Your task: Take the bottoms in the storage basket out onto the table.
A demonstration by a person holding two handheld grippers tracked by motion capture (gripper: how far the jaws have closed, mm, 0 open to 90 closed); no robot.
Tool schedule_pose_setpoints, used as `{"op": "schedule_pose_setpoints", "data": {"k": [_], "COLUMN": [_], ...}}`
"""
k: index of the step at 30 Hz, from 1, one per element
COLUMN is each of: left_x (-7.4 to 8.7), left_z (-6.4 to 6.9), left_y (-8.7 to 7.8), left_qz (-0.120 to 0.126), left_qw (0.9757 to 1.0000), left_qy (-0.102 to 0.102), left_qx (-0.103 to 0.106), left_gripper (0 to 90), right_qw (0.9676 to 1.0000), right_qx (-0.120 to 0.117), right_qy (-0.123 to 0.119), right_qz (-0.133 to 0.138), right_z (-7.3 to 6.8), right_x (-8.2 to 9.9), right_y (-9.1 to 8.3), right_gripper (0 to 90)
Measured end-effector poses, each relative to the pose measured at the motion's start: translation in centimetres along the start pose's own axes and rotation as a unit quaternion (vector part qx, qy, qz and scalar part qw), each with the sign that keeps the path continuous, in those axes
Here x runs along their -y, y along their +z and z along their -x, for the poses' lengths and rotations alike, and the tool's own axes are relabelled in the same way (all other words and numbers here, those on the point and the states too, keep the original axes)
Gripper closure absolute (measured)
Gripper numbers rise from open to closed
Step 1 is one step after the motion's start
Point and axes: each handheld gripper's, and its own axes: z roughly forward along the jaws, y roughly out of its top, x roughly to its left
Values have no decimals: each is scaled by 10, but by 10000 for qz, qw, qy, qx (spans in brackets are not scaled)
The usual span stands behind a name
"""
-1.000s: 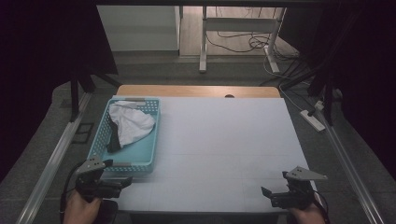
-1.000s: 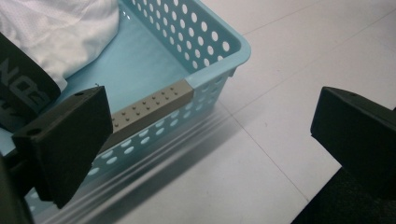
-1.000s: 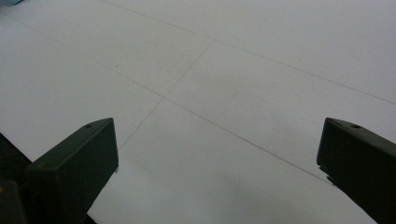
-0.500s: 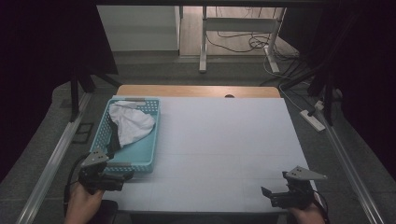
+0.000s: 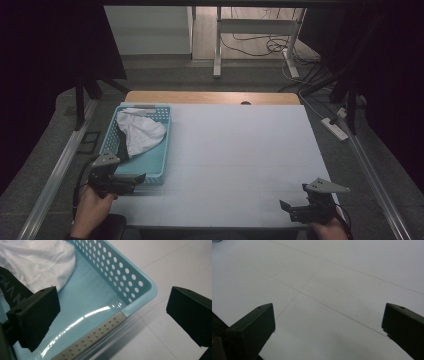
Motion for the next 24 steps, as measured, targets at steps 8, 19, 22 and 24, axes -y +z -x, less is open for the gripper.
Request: {"op": "schedule_pose_setpoints", "data": {"k": [8,19,22,24], "left_x": [-10,-25,-29,-31], "left_z": [-6,-12,-12,-13], "left_y": [6,19,23,25], "left_qz": [-69,-225,-251,-262], "left_qw": [10000,9997,9997,9997], "left_qy": [-25,-15,-1,13], "left_qx": [4,33,35,17], "left_gripper": [0,0,0,0], "right_qw": [10000,10000,10000,10000], "right_qx": [5,8,11,9], "right_qy": [0,-17,-24,-23], "right_qz": [-8,-45,-53,-55], "right_z": [0,-1,-1,-1], "right_x": [0,0,0,0], "right_y": [0,1,1,1], "right_gripper": [0,0,0,0]}}
